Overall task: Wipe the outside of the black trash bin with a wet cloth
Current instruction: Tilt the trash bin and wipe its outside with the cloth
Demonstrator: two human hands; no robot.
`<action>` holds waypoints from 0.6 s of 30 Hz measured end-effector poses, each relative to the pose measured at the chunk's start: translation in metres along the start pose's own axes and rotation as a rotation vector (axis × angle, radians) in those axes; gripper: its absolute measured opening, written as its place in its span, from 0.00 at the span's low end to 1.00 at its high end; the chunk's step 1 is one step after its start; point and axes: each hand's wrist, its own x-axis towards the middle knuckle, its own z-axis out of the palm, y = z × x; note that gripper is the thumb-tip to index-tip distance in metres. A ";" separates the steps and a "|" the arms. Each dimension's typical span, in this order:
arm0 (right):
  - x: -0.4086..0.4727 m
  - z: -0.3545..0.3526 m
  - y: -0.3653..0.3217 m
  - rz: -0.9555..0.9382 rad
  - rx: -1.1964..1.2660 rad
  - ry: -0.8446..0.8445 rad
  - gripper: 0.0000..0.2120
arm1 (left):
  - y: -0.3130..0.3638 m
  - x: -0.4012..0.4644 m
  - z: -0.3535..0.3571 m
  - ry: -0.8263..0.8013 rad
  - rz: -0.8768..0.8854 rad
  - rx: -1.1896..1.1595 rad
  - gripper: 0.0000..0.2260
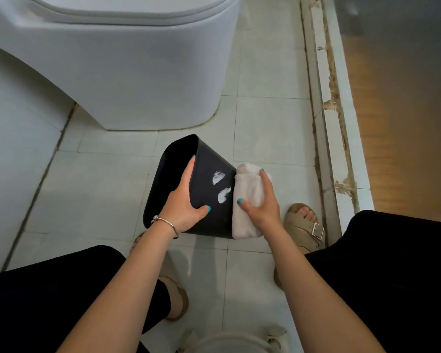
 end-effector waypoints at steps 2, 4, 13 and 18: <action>-0.001 0.005 -0.002 -0.022 -0.012 0.020 0.39 | 0.000 0.001 0.002 -0.001 0.006 0.006 0.49; -0.005 0.010 -0.003 -0.055 -0.034 0.029 0.37 | 0.000 0.003 0.004 -0.005 0.010 0.010 0.49; 0.010 0.008 0.002 0.021 -0.129 0.101 0.35 | -0.001 0.001 0.004 -0.010 0.009 -0.011 0.49; 0.000 0.012 -0.004 -0.146 -0.124 0.039 0.33 | 0.000 0.002 0.003 -0.012 0.001 -0.008 0.49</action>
